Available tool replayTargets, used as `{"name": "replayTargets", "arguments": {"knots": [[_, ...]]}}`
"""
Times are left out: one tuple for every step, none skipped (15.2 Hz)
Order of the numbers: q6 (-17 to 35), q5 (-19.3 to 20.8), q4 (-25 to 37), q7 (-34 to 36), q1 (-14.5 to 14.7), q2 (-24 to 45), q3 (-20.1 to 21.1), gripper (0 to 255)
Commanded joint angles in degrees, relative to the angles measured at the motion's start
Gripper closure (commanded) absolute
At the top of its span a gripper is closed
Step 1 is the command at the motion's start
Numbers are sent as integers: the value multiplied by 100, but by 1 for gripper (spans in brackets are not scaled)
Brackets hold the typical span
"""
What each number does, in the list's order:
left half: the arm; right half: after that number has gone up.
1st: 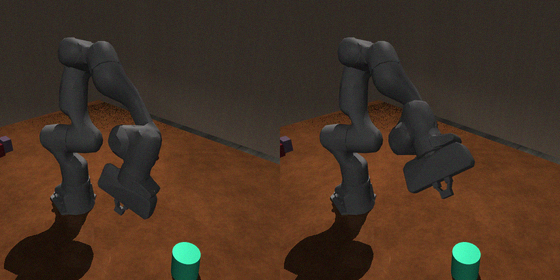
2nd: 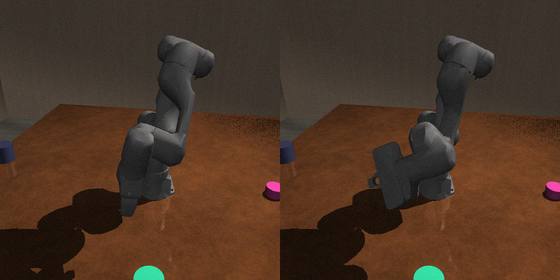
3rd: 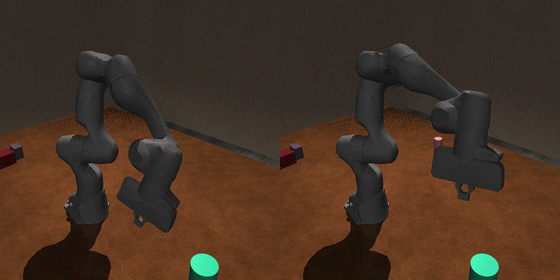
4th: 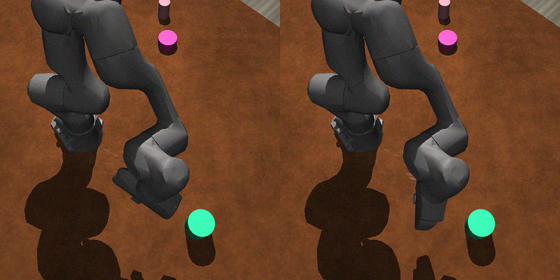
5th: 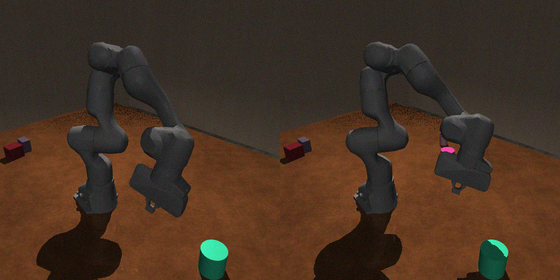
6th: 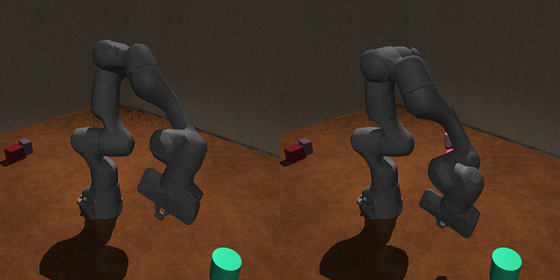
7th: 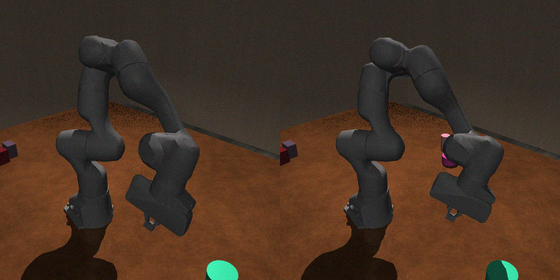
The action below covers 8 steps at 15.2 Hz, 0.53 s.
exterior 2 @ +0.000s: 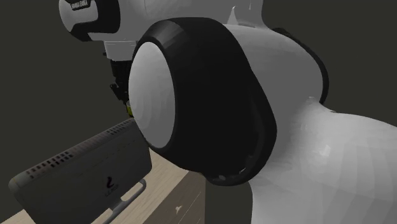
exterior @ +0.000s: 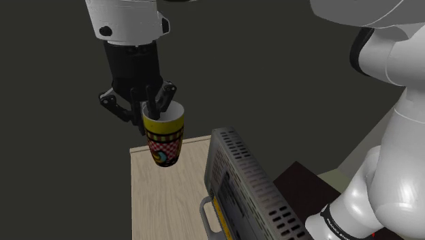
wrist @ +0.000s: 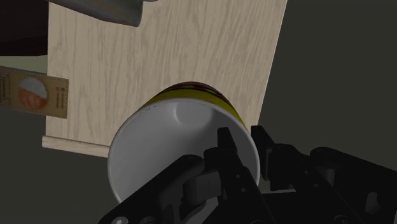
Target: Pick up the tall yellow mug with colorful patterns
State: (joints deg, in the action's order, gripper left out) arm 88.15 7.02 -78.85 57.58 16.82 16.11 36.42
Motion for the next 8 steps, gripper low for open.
{"name": "replayTargets", "arguments": {"knots": [[-183,19,212,-6,21,33,-1,255],[-273,35,326,2,43,61,1,255],[-365,53,445,11,66,91,3,255],[-458,72,567,20,92,124,5,255],[-554,93,694,30,120,160,6,255],[-651,116,825,40,150,198,8,255],[-665,120,845,41,155,204,8,255],[-665,119,844,41,155,203,8,255]]}}
